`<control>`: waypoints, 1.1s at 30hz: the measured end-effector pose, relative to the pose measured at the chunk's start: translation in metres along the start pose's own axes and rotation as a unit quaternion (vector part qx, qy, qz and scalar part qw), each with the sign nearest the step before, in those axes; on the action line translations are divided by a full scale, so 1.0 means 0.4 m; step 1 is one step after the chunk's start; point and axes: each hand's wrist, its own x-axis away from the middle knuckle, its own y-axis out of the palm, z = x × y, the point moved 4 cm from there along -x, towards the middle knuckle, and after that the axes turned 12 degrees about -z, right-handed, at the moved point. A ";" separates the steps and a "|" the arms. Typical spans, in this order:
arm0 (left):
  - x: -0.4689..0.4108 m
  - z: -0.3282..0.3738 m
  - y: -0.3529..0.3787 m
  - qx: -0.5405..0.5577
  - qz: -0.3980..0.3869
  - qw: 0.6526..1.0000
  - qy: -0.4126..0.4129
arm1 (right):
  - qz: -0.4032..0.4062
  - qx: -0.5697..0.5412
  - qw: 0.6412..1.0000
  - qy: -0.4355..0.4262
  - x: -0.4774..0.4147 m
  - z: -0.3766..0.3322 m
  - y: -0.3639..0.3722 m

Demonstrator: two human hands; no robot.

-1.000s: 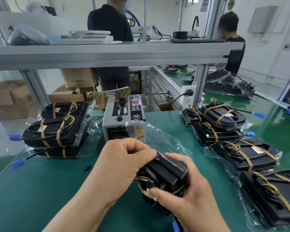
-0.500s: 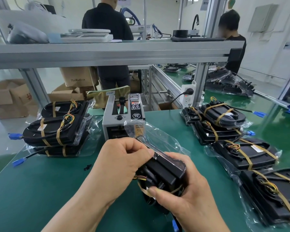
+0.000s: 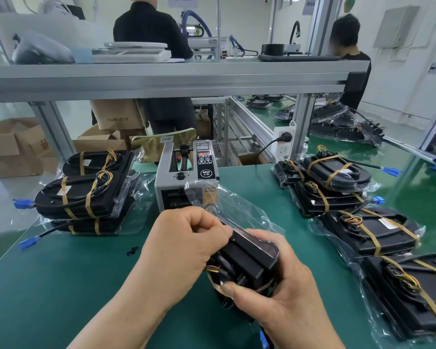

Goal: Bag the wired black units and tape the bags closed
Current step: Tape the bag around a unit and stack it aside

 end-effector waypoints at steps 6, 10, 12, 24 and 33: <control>0.004 -0.006 0.003 -0.023 0.011 1.000 0.002 | -0.002 0.001 1.000 -0.001 -0.001 -0.003 0.001; 0.004 -0.012 0.003 -0.034 0.036 0.999 0.010 | -0.003 0.002 1.000 0.001 0.000 -0.005 0.003; 0.004 -0.014 0.004 -0.052 0.033 0.998 0.014 | 0.001 0.003 1.000 0.002 0.002 -0.005 0.002; -0.023 -0.031 -0.009 -0.025 0.019 0.999 0.034 | 0.005 0.002 1.000 0.010 0.001 0.000 0.007; -0.019 -0.022 -0.006 -0.051 -0.033 0.996 0.061 | 0.005 0.002 1.000 0.005 0.005 0.002 -0.002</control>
